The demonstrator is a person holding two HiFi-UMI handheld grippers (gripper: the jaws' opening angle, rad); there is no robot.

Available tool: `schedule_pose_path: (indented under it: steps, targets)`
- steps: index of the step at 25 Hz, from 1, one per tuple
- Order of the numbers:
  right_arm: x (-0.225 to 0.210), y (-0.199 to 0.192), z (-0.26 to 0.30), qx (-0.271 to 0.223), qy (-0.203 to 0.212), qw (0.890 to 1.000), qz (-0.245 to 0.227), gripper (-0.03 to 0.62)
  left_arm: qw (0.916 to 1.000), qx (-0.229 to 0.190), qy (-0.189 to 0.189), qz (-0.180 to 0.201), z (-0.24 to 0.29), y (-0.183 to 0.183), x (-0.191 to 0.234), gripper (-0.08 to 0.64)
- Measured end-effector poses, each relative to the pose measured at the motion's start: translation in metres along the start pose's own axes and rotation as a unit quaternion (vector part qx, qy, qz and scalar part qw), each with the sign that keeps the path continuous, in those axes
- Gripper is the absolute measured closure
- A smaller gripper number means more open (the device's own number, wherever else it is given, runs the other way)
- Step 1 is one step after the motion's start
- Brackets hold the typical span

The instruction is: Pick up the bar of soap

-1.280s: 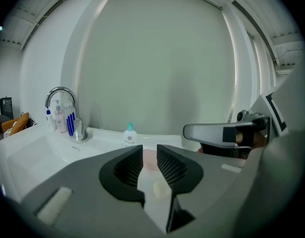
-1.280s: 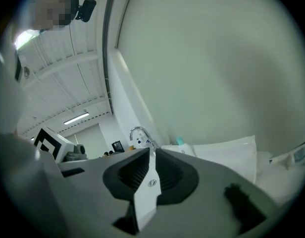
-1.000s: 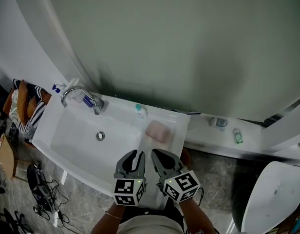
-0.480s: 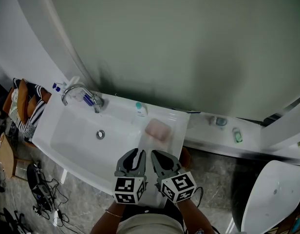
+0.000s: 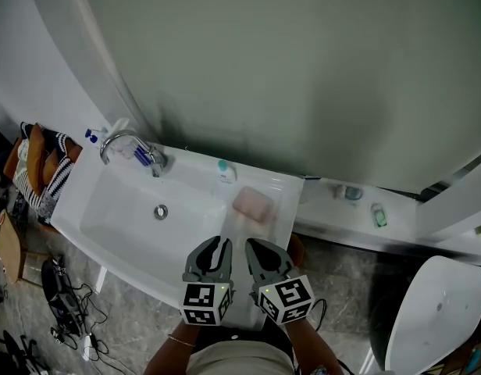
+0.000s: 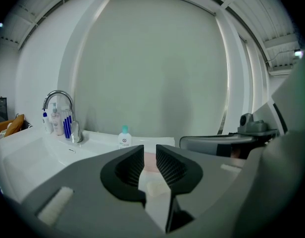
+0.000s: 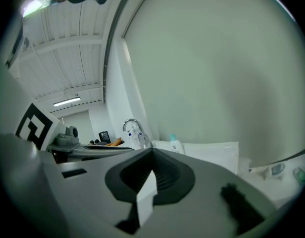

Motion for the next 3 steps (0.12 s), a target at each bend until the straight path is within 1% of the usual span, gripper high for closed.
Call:
schedule_pose_path:
  steps: [3]
  targets:
    - [0.0029, -0.0037, -0.0023, 0.007, -0.006, 1.0, -0.006, 0.58, 1.0, -0.002, 0.003, -0.001, -0.0042, -0.0016, -0.0016, 0.48]
Point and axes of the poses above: the fingertips, and each gripper's own axes: z forward along the fingers, x to its left, y out of its top, the point moved 8 cm from there along -z, backward along the fingers, and after that the axes turned 3 degrees about -y, right-handed, at the moved point
